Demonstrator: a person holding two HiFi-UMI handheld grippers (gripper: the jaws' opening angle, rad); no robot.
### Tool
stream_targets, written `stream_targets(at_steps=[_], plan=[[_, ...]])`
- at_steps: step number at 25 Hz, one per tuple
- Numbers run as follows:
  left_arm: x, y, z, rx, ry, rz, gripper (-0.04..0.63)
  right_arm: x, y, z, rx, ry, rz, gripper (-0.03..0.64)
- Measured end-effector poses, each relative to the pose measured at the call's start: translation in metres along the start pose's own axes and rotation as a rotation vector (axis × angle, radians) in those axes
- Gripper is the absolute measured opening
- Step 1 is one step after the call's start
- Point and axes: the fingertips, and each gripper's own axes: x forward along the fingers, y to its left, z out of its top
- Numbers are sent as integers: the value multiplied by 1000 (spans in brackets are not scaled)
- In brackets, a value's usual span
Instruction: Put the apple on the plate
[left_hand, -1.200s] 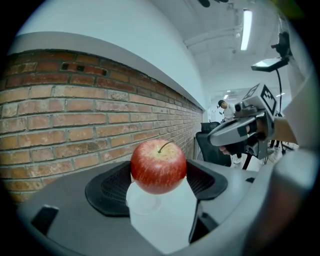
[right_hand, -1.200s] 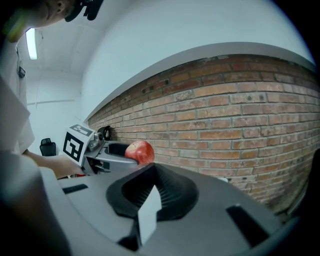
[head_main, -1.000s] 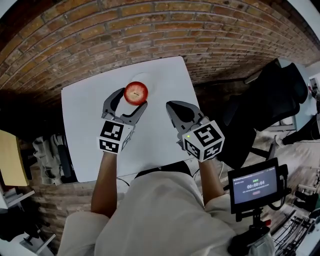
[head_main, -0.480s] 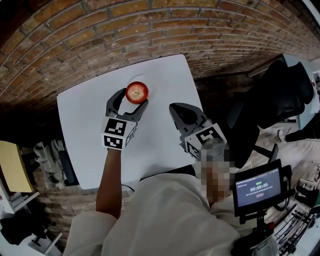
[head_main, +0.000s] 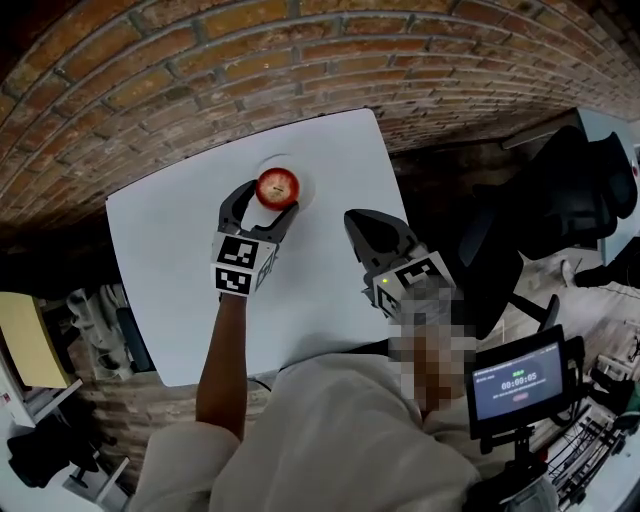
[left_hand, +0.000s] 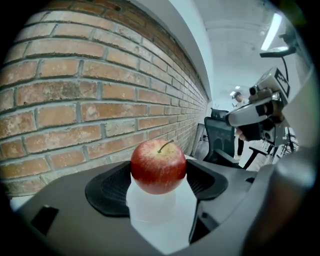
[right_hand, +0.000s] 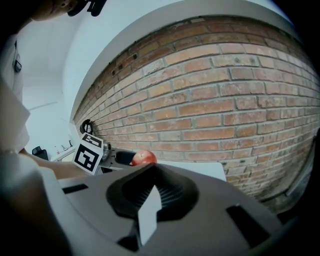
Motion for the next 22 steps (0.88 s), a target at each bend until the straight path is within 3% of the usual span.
stream_targets(at_steps=[12, 22], plan=[[49, 18, -39, -46, 84, -17, 353, 28, -23, -24, 17, 71, 7, 2], [58, 30, -64, -27, 122, -3, 353, 32, -23, -39, 9, 121, 1, 3]])
